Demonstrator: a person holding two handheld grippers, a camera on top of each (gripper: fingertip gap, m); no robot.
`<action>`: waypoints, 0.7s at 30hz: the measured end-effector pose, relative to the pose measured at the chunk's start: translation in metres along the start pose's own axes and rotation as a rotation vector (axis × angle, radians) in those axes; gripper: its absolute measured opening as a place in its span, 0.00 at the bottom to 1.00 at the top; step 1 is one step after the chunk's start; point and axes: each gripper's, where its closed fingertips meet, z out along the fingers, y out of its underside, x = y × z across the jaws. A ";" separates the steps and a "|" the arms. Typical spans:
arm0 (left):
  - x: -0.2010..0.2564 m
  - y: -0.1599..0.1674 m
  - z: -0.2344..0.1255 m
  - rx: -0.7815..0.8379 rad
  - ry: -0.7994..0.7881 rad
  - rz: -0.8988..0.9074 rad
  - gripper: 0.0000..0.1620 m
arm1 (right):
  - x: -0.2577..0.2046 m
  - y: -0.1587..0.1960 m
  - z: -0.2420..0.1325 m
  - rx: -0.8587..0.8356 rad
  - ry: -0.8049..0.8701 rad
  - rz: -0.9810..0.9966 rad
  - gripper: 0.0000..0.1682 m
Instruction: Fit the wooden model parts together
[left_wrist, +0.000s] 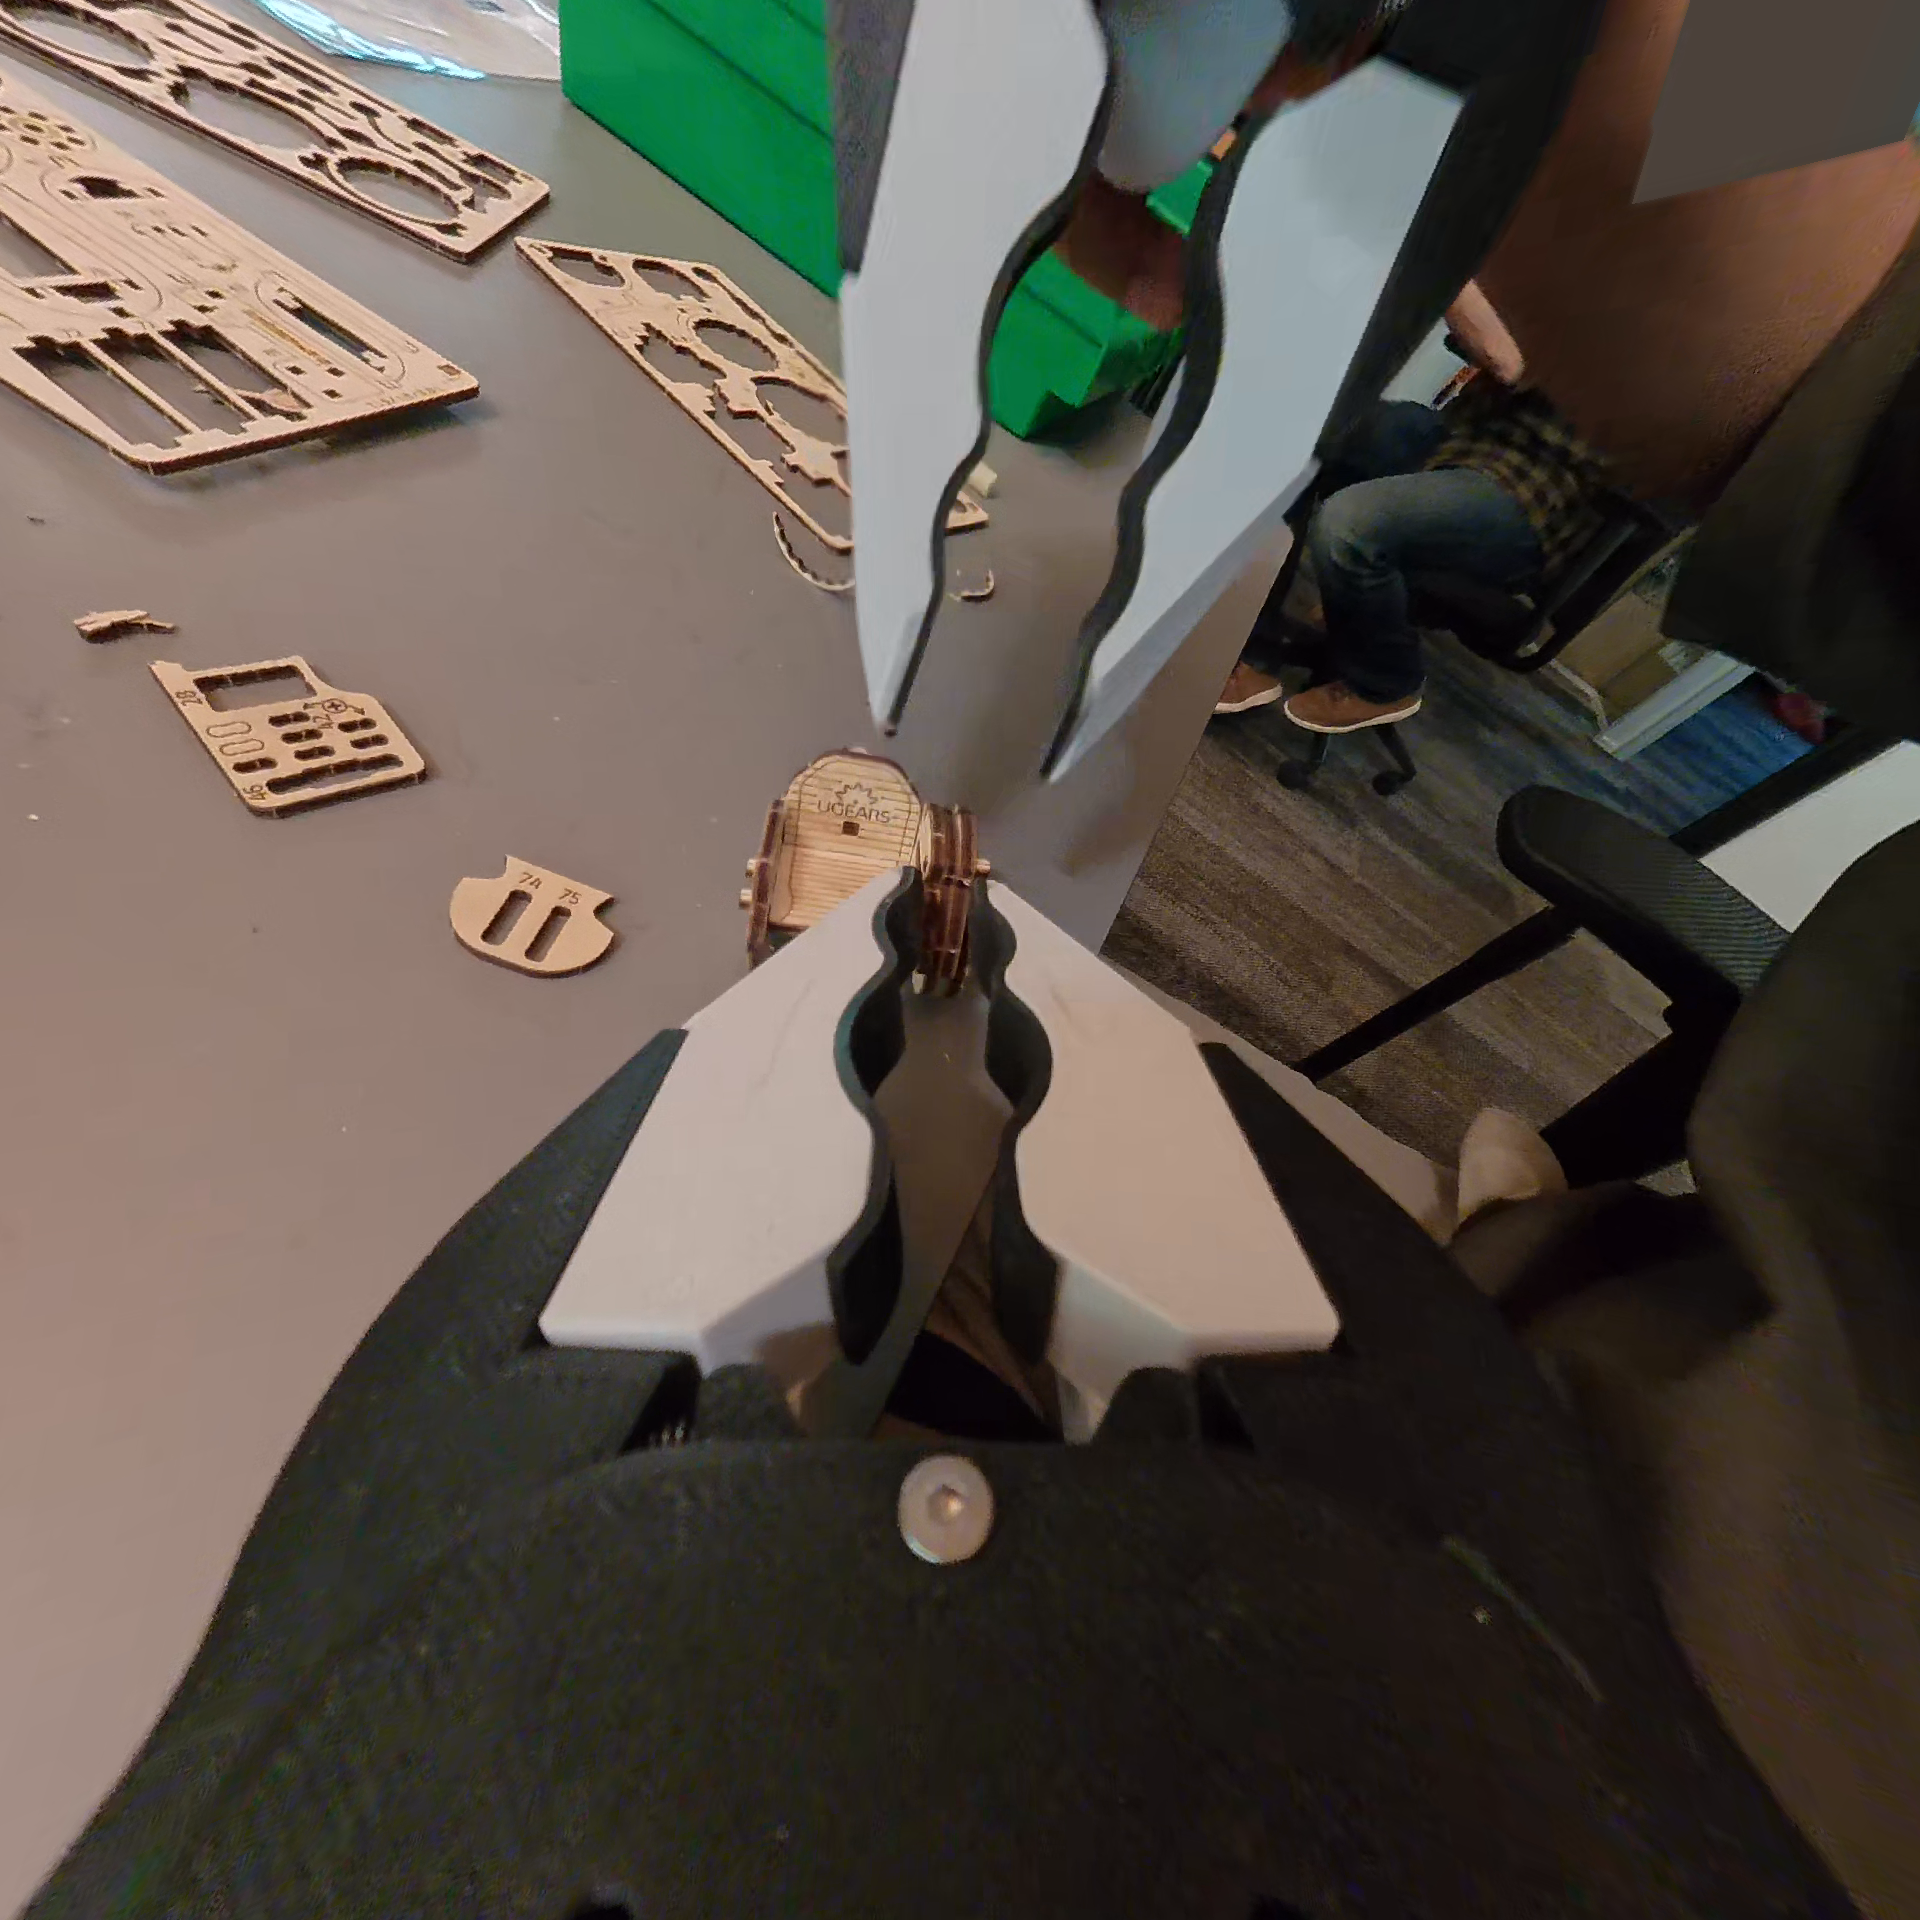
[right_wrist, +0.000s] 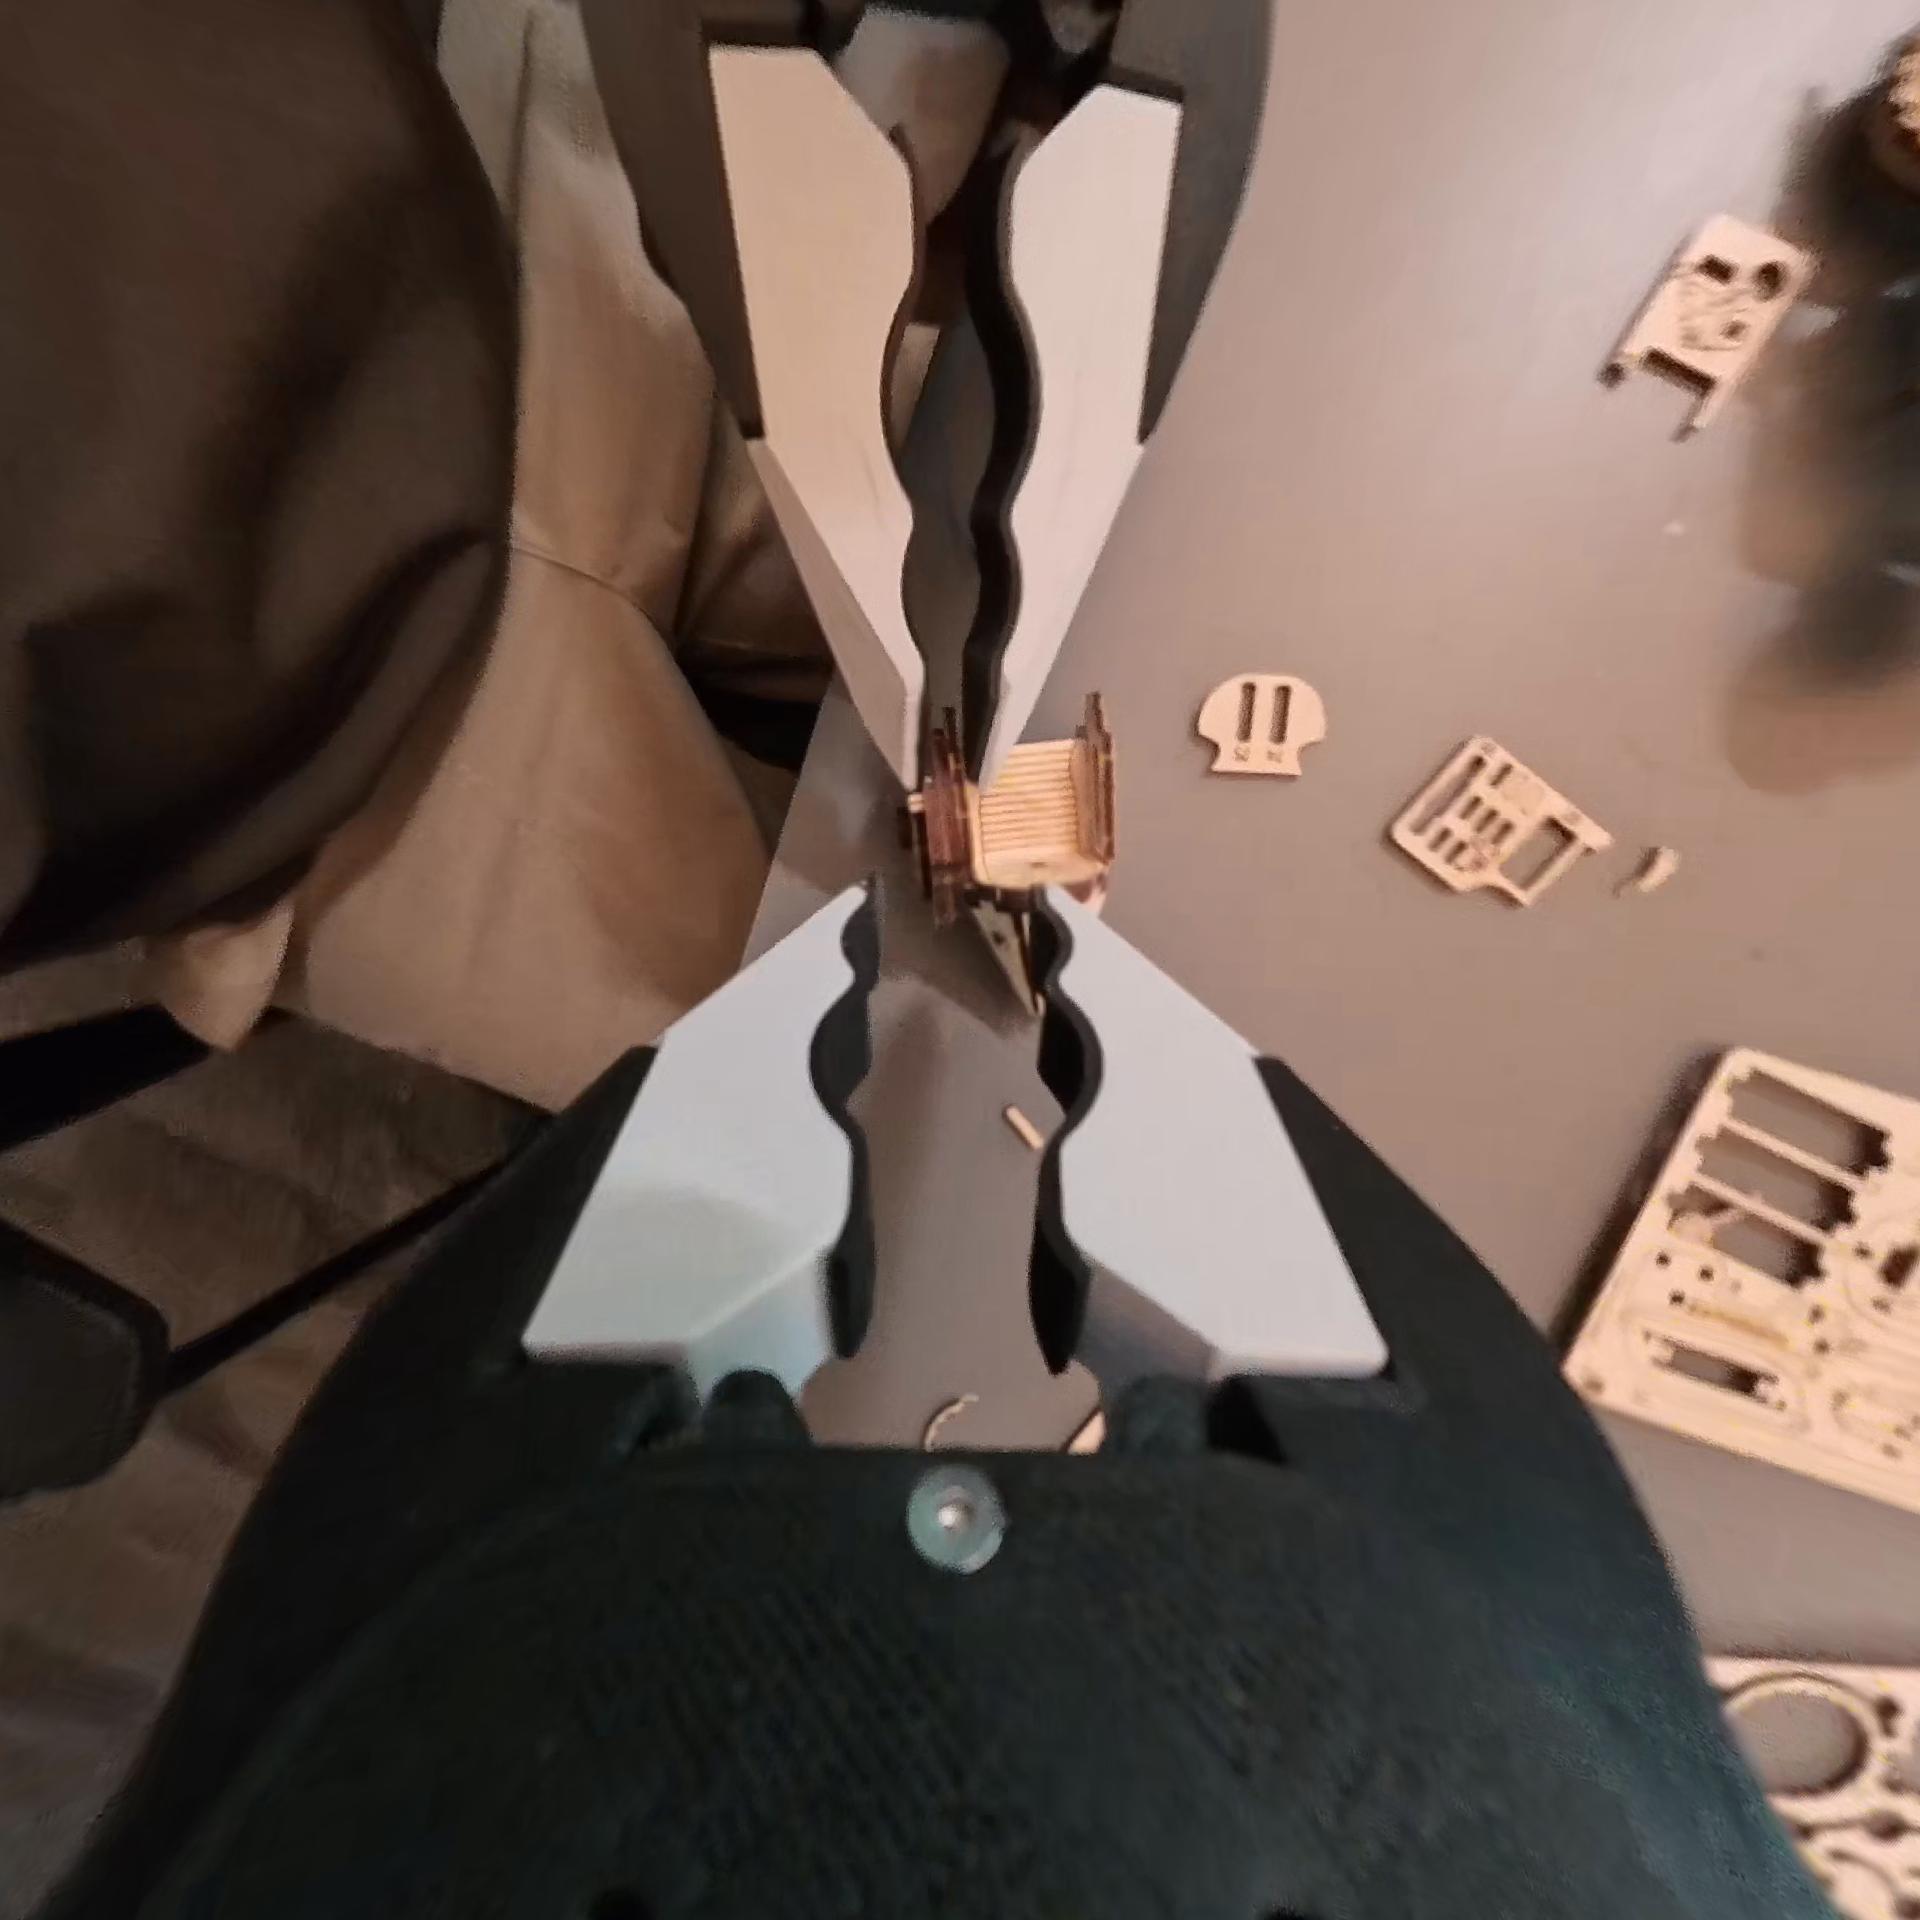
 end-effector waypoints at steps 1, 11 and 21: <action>0.000 0.000 0.000 -0.001 -0.003 0.003 0.04 | -0.001 0.000 -0.008 0.043 0.024 0.028 0.15; -0.004 -0.001 -0.005 -0.003 0.002 -0.055 0.13 | -0.017 0.004 -0.064 0.788 0.492 0.421 0.00; -0.004 -0.021 -0.028 0.111 -0.026 -0.002 0.22 | -0.042 0.025 -0.044 1.022 0.551 0.655 0.00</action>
